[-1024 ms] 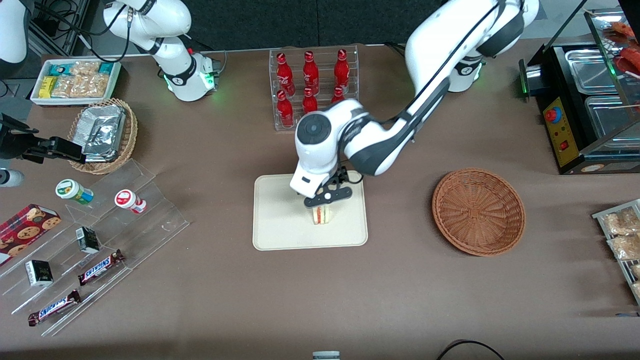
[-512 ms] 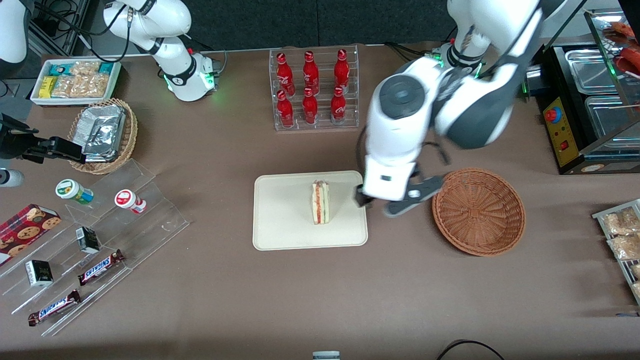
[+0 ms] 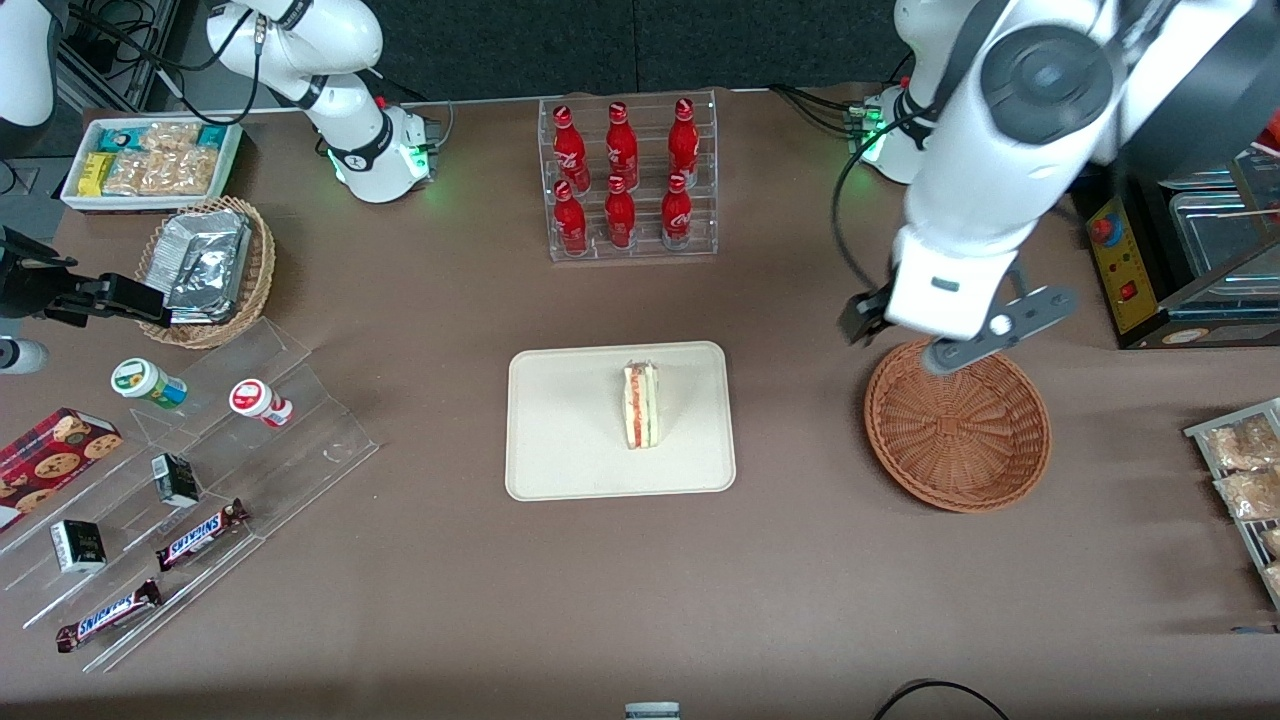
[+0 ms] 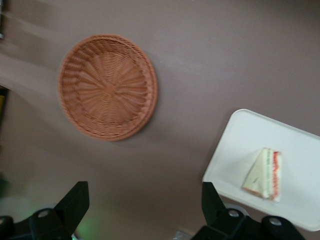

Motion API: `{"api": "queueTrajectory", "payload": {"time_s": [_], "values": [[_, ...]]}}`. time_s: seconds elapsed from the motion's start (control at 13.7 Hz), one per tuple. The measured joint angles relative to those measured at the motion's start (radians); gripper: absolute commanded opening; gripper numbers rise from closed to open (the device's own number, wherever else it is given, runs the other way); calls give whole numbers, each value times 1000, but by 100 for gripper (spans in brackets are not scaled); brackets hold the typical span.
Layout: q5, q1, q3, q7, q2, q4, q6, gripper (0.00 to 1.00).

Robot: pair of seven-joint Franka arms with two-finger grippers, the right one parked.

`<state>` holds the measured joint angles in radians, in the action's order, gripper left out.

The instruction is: Place sandwich from basket to tray

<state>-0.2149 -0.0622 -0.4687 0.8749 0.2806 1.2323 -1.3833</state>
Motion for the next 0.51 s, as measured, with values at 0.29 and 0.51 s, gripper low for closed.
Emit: {"api": "queueTrajectory", "payload": {"time_s": [0.29, 0.51], "values": [[90, 2, 158, -241, -111, 40, 61, 99], [159, 5, 306, -471, -200, 91, 81, 99]]}}
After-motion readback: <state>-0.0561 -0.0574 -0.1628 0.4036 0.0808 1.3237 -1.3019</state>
